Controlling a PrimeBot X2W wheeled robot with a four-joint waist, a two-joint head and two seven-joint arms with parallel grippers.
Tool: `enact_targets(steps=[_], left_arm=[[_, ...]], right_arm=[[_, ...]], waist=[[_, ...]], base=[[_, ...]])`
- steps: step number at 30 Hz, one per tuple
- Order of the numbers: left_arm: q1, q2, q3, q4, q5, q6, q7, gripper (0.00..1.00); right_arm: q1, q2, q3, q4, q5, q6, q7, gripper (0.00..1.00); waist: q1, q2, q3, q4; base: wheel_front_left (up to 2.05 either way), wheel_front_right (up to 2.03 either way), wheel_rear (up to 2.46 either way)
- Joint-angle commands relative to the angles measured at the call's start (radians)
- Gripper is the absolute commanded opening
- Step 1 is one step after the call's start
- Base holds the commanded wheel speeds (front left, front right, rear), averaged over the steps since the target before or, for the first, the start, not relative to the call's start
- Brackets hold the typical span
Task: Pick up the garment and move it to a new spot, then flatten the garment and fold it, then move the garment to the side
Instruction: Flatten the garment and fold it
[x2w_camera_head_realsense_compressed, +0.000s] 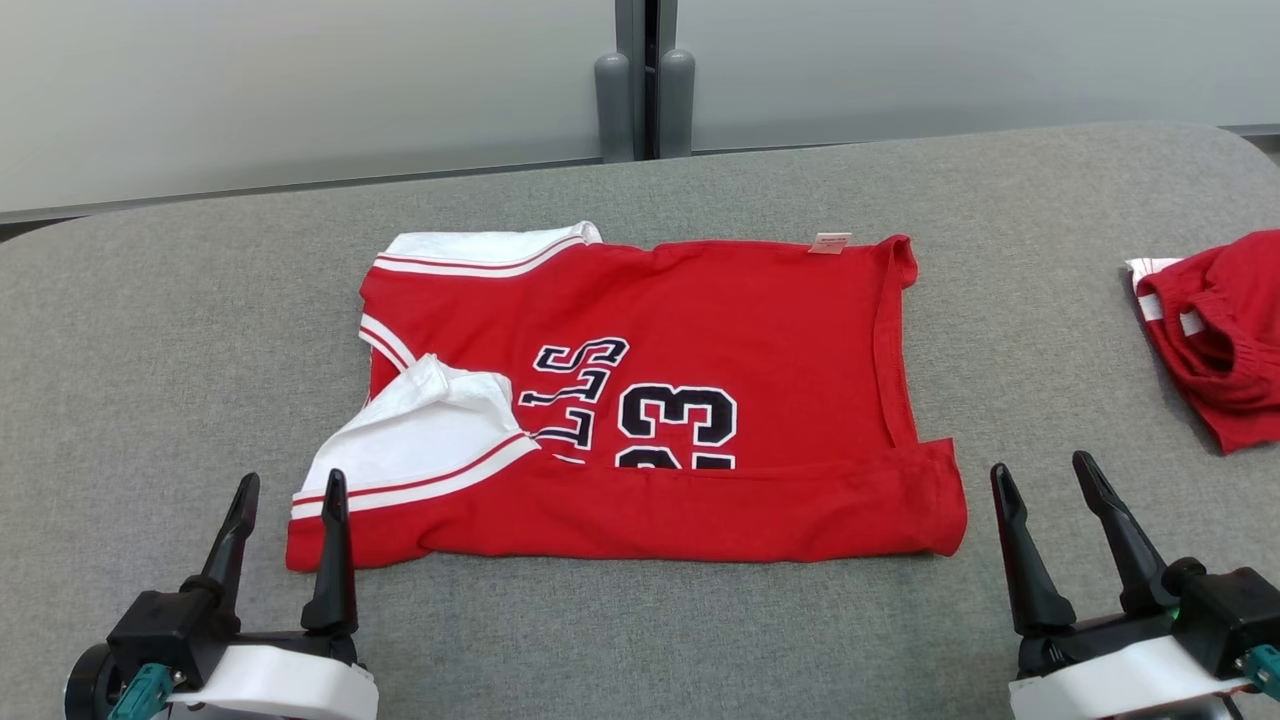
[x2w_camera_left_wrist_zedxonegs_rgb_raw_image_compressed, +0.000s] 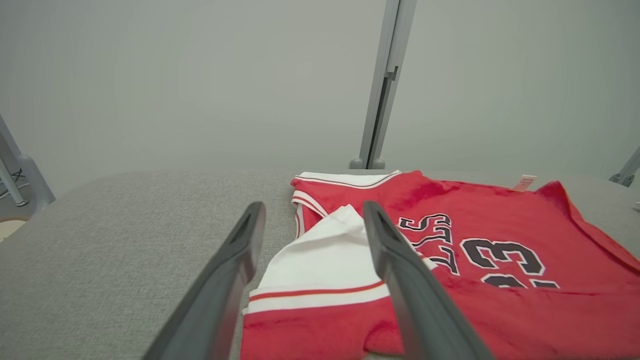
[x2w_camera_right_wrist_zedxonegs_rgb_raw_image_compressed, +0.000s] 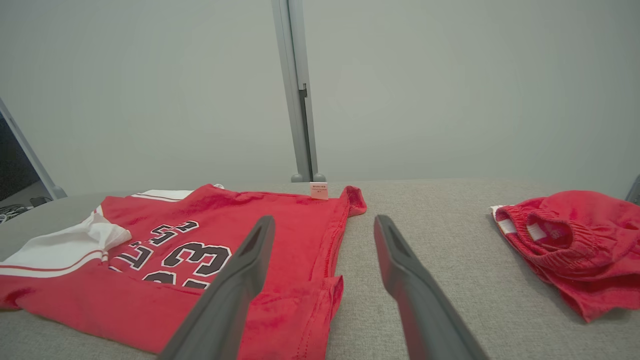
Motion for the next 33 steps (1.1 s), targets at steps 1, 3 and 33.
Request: enact_targets(steps=[1,3,33], left_arm=[[0.004,0.004,0.001,-0.004,-0.002,0.004,0.001,1.0],[-0.001,0.005,-0.002,-0.002,-0.002,0.005,0.007,1.0],[-0.259,-0.022,-0.032,0.591,-0.188,-0.2,0.023,0.0]], right_arm=[[-0.011,-0.006,0.002,-0.002,0.006,0.0,0.001,1.0],[-0.013,-0.007,0.003,0.002,0.007,0.0,0.001,1.0],[-0.212,-0.017,0.181,0.508,0.188,0.0,-0.031,0.0]], waist=[[0.0,0.0,0.0,0.0],[0.0,0.0,0.0,0.0],[0.0,0.0,0.106,0.037]], base=[[0.0,0.0,0.0],[0.0,0.0,0.0],[0.0,0.0,0.0]])
